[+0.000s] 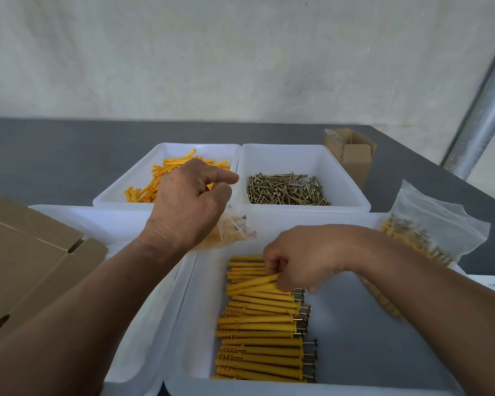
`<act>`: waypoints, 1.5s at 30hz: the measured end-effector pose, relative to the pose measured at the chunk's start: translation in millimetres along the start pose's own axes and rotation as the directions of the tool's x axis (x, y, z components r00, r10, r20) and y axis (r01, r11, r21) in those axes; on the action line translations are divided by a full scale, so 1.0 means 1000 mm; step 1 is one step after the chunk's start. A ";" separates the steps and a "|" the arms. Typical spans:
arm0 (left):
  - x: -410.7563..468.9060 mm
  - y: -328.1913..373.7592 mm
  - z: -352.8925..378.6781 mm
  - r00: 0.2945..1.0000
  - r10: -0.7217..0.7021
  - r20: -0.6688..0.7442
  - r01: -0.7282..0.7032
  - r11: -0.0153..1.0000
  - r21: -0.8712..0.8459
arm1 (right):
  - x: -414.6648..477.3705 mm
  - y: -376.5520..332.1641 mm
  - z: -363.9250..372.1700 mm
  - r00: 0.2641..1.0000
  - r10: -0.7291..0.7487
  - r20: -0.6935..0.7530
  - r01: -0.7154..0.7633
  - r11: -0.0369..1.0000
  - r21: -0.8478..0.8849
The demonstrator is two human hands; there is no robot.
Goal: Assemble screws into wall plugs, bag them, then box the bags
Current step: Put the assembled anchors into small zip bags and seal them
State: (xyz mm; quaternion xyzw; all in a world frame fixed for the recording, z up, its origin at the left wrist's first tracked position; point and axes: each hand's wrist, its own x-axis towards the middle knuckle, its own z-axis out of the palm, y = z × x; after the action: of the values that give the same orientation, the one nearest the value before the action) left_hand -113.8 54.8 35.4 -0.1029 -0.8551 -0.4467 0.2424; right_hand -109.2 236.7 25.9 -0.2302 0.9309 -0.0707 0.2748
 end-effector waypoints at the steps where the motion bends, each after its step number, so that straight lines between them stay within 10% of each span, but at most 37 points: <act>1: 0.000 0.000 0.000 1.000 -0.002 0.001 0.002 1.000 -0.002 | -0.001 0.000 -0.001 1.000 -0.009 -0.024 0.009 1.000 -0.003; 11: 0.000 0.001 0.000 1.000 -0.001 -0.004 0.001 1.000 -0.002 | -0.015 0.011 -0.024 0.889 0.009 -0.458 0.075 0.984 0.164; 22: -0.001 0.002 0.000 1.000 0.022 0.000 -0.022 1.000 0.020 | -0.027 0.015 -0.036 0.374 0.057 -0.926 0.380 0.901 0.209; 36: -0.001 0.003 -0.002 0.999 -0.011 -0.030 0.010 1.000 -0.012 | -0.019 0.000 -0.026 0.253 -0.097 -0.962 0.580 0.811 0.071; 45: -0.002 0.002 -0.003 1.000 0.001 -0.029 -0.001 1.000 0.006 | -0.013 -0.001 -0.020 0.359 -0.162 -0.919 0.533 0.844 0.059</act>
State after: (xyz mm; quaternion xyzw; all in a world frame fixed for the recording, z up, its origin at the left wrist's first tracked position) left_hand -110.3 53.2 37.2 -0.0962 -0.8528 -0.4454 0.2553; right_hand -109.5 241.9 49.4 -0.3007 0.8310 -0.4016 -0.2402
